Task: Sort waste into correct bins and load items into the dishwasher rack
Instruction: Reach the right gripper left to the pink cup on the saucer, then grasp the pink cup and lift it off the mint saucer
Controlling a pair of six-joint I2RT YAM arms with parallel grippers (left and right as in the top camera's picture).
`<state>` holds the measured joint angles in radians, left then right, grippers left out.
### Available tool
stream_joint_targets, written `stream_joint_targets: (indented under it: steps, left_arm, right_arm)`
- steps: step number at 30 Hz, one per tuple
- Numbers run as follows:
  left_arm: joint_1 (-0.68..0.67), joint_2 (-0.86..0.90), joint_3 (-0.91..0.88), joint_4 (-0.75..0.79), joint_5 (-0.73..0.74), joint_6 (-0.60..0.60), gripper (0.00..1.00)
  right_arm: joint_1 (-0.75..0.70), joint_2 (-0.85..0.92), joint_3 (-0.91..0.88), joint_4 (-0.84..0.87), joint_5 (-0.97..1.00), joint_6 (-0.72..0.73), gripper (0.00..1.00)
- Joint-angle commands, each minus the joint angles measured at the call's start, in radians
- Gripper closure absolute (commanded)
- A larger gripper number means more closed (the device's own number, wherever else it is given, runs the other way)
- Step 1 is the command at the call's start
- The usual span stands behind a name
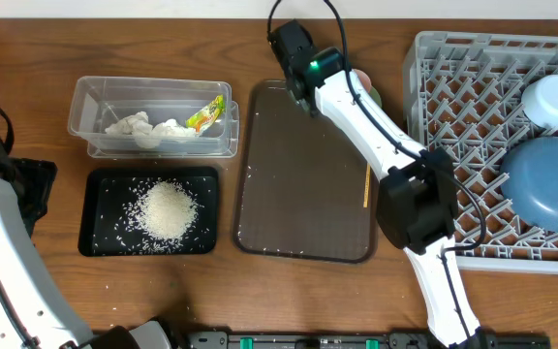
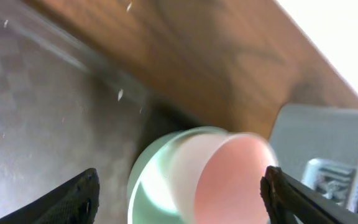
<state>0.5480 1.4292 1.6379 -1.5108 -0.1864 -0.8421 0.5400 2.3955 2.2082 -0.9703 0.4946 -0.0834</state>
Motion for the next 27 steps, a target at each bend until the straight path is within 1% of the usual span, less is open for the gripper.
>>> stream_joint_targets:
  steps: [1,3,5,7,13,16,18,27]
  left_arm:
    - [0.003,0.002,0.002,-0.003,-0.008,-0.016,0.06]
    - [0.003,0.002,0.002,-0.003,-0.008,-0.017,0.06]
    - [0.003,0.002,0.002,-0.003,-0.008,-0.017,0.06]
    - [0.003,0.002,0.002,-0.003,-0.008,-0.017,0.06]
    - [0.003,0.002,0.002,-0.003,-0.008,-0.017,0.06]
    - [0.003,0.002,0.002,-0.003,-0.008,-0.017,0.06]
    - [0.003,0.002,0.002,-0.003,-0.008,-0.017,0.06]
    - [0.003,0.002,0.002,-0.003,-0.008,-0.017,0.06]
  right_arm:
    - [-0.027,-0.005,0.004,-0.015,-0.077,0.042,0.19]
    - [-0.042,-0.005,0.004,-0.015,-0.111,0.047,0.21]
    - [-0.055,-0.005,0.004,-0.019,-0.145,0.061,0.27]
    - [-0.069,-0.005,0.004,-0.034,-0.171,0.08,0.3]
    - [-0.106,-0.005,0.004,-0.065,-0.184,0.098,0.37]
    - [-0.11,-0.005,0.004,-0.07,-0.222,0.098,0.45]
    - [-0.112,-0.005,0.004,-0.07,-0.247,0.098,0.48]
    - [-0.106,-0.005,0.004,-0.07,-0.286,0.103,0.79]
